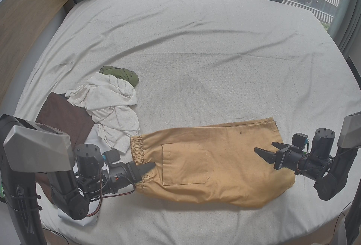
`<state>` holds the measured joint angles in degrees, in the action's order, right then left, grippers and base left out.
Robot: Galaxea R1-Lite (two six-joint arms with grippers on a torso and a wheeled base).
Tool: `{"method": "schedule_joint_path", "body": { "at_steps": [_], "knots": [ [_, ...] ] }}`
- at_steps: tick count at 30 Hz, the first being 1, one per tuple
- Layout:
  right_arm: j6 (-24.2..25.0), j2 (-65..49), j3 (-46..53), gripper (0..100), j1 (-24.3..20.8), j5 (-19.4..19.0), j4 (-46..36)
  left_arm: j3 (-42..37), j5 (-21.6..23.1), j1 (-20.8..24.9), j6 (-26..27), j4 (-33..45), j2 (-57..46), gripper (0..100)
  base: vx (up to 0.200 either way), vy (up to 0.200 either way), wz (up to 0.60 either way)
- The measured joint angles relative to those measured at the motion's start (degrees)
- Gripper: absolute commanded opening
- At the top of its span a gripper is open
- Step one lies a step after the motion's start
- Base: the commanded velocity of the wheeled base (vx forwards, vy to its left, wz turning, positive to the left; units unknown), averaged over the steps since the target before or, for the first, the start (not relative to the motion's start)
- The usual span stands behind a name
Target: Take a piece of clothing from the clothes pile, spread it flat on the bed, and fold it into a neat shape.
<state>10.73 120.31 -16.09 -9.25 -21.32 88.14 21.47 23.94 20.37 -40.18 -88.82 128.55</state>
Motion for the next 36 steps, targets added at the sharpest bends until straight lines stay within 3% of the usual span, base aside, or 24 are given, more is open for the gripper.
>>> {"method": "schedule_joint_path", "body": {
  "at_steps": [27,36],
  "knots": [
    [-0.02,0.23,0.72,100,0.05,0.0,0.0,-3.28,0.6,-8.06,5.75,0.02,-3.17,0,0.0,0.0,0.0],
    [-0.02,0.22,0.77,100,0.16,0.0,-0.01,-4.63,3.61,-11.3,5.86,0.0,-4.55,0,0.0,0.0,0.0]
  ]
}}
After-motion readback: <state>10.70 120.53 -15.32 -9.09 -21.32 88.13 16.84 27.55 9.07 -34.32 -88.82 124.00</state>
